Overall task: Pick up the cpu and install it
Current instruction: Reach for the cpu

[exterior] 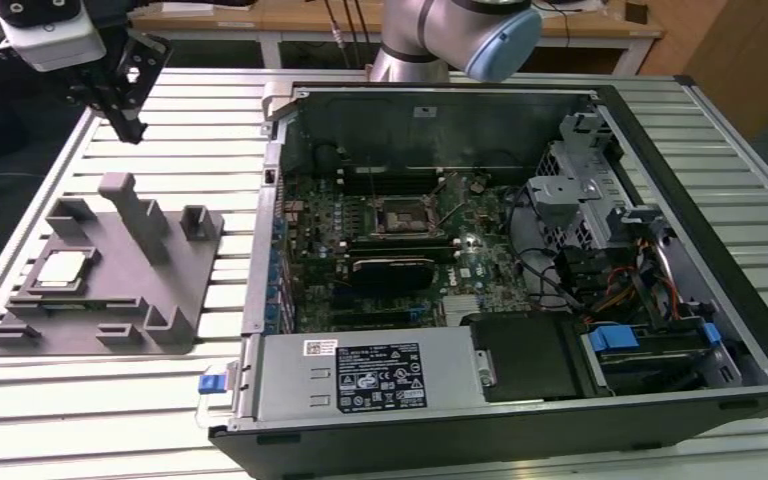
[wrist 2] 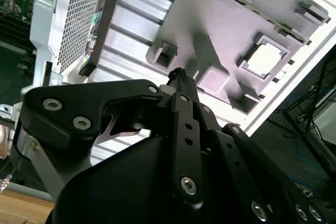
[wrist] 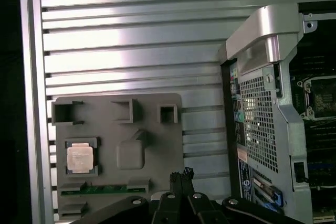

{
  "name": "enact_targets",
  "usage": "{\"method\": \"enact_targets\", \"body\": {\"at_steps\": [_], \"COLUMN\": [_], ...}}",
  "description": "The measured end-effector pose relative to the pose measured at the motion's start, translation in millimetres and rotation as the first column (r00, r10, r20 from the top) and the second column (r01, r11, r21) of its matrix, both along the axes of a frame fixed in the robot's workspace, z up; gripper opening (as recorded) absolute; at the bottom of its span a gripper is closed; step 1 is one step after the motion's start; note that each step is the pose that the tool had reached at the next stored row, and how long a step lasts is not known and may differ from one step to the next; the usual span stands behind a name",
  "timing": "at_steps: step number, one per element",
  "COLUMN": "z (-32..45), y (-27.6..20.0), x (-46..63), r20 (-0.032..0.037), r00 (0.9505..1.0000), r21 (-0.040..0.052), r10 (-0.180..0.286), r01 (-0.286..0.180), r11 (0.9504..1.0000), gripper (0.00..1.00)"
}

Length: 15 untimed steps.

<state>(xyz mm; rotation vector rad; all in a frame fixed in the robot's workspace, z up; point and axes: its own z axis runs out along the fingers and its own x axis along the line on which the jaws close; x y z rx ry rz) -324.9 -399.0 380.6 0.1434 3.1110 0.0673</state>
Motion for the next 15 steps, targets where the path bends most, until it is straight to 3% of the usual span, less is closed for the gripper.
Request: {"method": "enact_targets", "body": {"at_steps": [15], "z": [-7.9], "y": [-1.2], "x": [-24.2], "r20": [0.0001], "r00": [1.0000], "r21": [0.0000], "r10": [-0.002], "r01": [0.002], "r11": [1.0000], "gripper": [0.11]}}
